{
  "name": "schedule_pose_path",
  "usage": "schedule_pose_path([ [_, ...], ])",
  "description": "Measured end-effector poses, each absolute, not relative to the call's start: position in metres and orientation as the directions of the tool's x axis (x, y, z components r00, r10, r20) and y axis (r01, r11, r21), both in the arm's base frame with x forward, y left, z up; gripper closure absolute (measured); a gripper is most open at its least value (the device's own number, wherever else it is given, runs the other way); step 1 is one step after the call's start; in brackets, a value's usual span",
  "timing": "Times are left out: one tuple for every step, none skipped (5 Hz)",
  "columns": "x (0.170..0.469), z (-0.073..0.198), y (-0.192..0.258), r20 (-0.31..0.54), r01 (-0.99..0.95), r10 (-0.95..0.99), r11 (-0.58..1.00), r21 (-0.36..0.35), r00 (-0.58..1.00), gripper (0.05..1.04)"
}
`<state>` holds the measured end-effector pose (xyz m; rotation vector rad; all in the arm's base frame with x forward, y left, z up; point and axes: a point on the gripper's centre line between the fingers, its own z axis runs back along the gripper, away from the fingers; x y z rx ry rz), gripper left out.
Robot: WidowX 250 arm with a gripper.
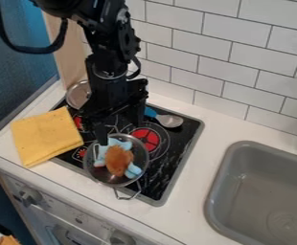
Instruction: Move the silver lid to the left side of the stove
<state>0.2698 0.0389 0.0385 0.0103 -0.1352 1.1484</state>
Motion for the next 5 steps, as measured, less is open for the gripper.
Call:
schedule_pose_path([
  [0.267, 0.031, 0.037, 0.091, -0.912, 0.911, 0.408, -0.04, 0.403, 0.084],
  [0.266, 0.035, 0.061, 0.045, -0.947, 0.949, 0.315, -0.066, 0.313, 0.084],
  [0.274, 0.046, 0.083, 0.038, -0.964, 0.97, 0.242, -0.108, 0.239, 0.084],
  [0.282, 0.059, 0.118, 0.079, -0.978, 0.989, 0.137, -0.155, 0.126, 0.084],
  [0.301, 0.042, 0.144, 0.108, -0.987, 0.991, 0.089, -0.132, 0.074, 0.084],
])
